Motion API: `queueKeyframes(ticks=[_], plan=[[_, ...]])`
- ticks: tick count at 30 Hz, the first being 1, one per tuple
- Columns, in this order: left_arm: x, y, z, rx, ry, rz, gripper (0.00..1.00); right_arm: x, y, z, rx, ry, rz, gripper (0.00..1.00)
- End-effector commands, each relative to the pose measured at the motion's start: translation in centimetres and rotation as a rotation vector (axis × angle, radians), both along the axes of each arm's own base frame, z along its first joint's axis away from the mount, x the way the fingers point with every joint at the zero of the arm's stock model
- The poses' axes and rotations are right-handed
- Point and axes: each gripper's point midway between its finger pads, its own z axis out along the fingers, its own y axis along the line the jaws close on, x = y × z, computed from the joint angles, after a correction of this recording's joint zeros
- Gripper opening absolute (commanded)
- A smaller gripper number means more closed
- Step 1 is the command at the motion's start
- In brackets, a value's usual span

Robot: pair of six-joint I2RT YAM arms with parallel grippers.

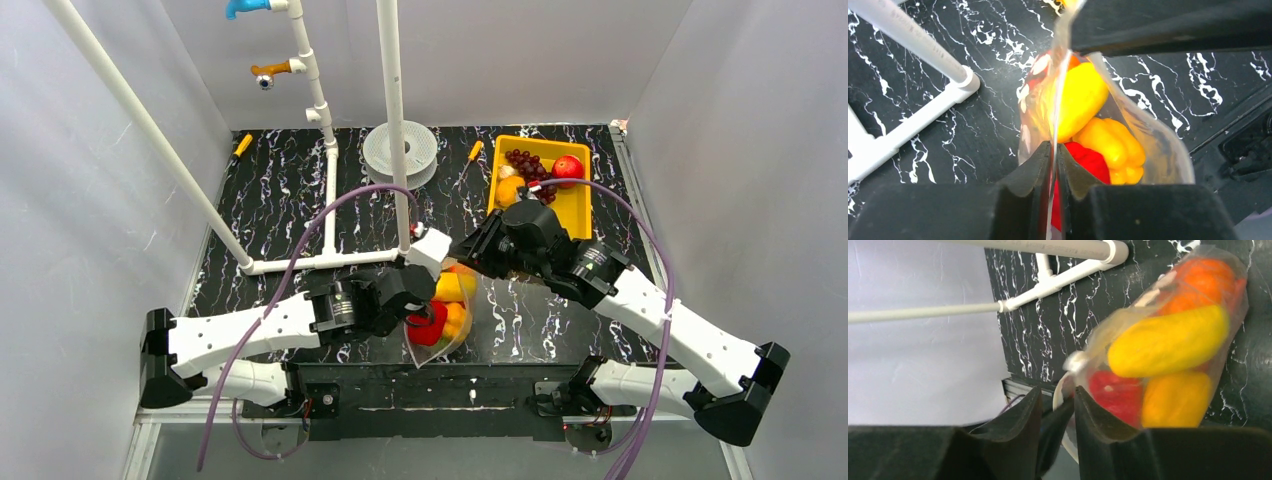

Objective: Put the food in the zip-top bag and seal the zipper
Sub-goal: Zip the zipper food storage bag at the center of the board.

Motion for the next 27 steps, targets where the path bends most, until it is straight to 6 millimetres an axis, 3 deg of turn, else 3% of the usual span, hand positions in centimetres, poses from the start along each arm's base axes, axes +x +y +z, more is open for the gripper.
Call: queueKeyframes(ticks=[1,3,6,15,21,25,27], plan=[[0.3,1.1,-0.3,-0.064,0.062,0.012,0.03,-0.6,1.6,2.3,-0.004,-0.205,0.225,0.45],[0.2,1.3,-0.2,-0.073,0.077,-0.003,0.00,-1.0,1.4,1.6,-0.100,-0.252,0.323,0.62],[-0.1,1.5,-0.3,-0.074,0.095,-0.030,0.00,-1.8,0.5,0.1,-0.271,-0.276,0.483,0.80],[0.6,2.1,-0.5,-0.095,0.126,-0.005,0.00,-5.3,-3.7,-3.1,-0.468,-0.261,0.729,0.92],[1.1,2.1,0.4,-0.110,0.120,-0.007,0.00,-8.7,-3.7,-5.8,-0.393,-0.171,0.810,0.84],[1.1,2.1,0.4,-0.115,0.138,-0.013,0.00,-9.4,-2.9,-6.8,-0.348,-0.087,0.788,0.60],[0.9,2.1,0.4,-0.122,0.151,-0.013,0.00,-9.5,-2.0,-6.7,-0.327,-0.069,0.774,0.41]])
